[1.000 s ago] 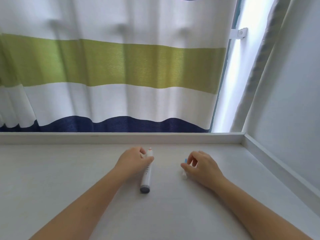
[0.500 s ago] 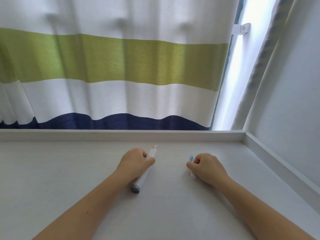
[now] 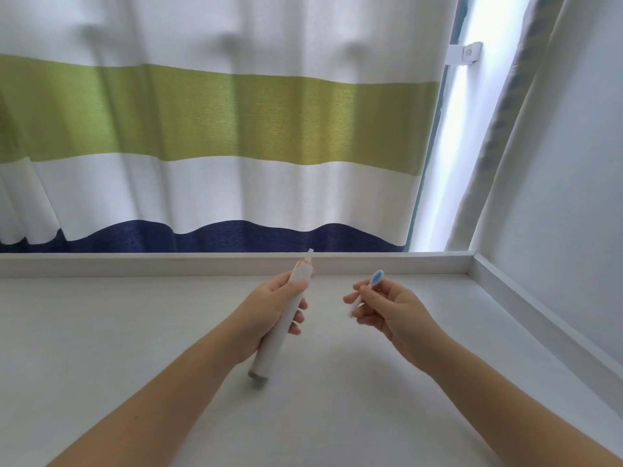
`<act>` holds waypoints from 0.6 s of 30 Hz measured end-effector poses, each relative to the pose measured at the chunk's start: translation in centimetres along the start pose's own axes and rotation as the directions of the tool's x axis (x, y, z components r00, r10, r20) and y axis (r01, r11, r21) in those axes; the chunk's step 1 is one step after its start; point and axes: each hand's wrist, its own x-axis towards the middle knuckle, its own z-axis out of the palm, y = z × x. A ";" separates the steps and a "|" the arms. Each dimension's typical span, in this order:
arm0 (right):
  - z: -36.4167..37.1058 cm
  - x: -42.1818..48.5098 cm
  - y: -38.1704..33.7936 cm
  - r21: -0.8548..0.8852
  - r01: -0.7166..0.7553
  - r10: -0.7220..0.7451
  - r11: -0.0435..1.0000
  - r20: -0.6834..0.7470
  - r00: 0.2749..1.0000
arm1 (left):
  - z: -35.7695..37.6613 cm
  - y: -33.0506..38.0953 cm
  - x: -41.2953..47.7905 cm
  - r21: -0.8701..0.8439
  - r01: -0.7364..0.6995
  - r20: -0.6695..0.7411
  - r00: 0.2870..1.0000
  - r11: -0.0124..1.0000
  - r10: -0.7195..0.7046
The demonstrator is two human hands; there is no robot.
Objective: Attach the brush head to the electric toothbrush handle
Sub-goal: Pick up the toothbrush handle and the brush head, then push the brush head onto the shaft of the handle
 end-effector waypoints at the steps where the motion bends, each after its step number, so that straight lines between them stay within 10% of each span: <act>1: 0.1 -0.1 -0.5 0.034 0.015 -0.016 0.999 0.021 1.000 | 0.2 0.2 -0.2 -0.014 -0.022 0.013 1.000 1.000 0.022; 18: 0.1 -2.6 -7.1 -0.080 0.387 -0.375 0.919 0.128 0.918 | -0.1 3.8 -2.5 0.549 -0.435 0.178 0.895 0.714 0.408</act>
